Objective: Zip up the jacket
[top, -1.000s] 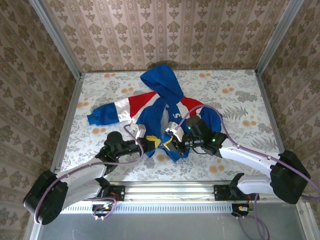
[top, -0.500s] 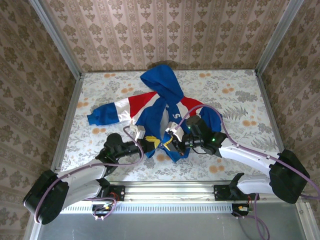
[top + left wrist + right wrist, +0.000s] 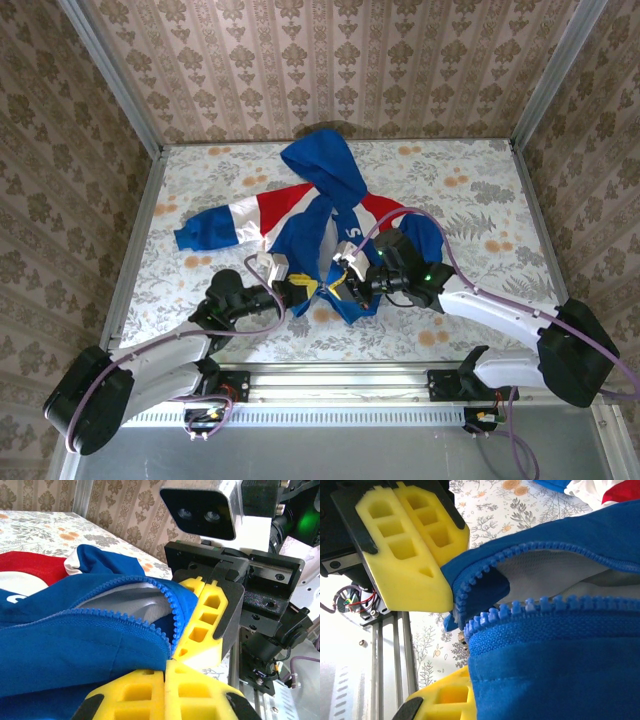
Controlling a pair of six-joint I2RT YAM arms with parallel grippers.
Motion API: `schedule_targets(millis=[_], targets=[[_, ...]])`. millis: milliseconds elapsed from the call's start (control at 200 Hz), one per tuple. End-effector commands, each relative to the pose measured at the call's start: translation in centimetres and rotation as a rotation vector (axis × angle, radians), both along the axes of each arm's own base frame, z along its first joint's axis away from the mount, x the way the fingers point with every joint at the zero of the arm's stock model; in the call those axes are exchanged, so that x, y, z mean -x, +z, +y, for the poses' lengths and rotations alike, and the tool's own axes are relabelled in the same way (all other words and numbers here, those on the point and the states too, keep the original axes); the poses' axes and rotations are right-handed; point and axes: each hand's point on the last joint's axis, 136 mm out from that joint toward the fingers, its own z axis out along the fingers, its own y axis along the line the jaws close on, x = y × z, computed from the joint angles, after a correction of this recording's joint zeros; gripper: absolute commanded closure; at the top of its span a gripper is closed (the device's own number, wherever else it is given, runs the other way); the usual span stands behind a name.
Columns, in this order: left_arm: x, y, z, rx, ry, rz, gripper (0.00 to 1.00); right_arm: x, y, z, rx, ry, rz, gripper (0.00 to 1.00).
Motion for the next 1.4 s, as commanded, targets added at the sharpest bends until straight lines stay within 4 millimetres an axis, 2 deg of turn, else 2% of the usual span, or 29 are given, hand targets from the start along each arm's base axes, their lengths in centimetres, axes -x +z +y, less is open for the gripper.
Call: schedule_targets(millis=[0,170,725,1115,1395], targets=[[-0.1,0.77,0.11,0.013,0.012,-0.057,1.0,-0.08,1.22,0.78,-0.048,0.027,-0.002,1.0],[-0.21,1.24,0.17,0.023,0.018,-0.077,1.0,-0.07,1.03,0.97,-0.046,0.033,0.011,1.0],[0.15,0.24,0.29,0.007,0.009,-0.063,1.0,-0.79,1.5,1.03,-0.062,0.002,0.046,1.0],[-0.01,0.93,0.29,0.016,0.015,-0.088,1.0,-0.37,1.21,1.31,-0.065,0.028,0.077,1.0],[0.17,0.3,0.35,0.007,0.01,-0.068,1.0,-0.58,1.59,1.28,-0.076,0.016,0.067,1.0]])
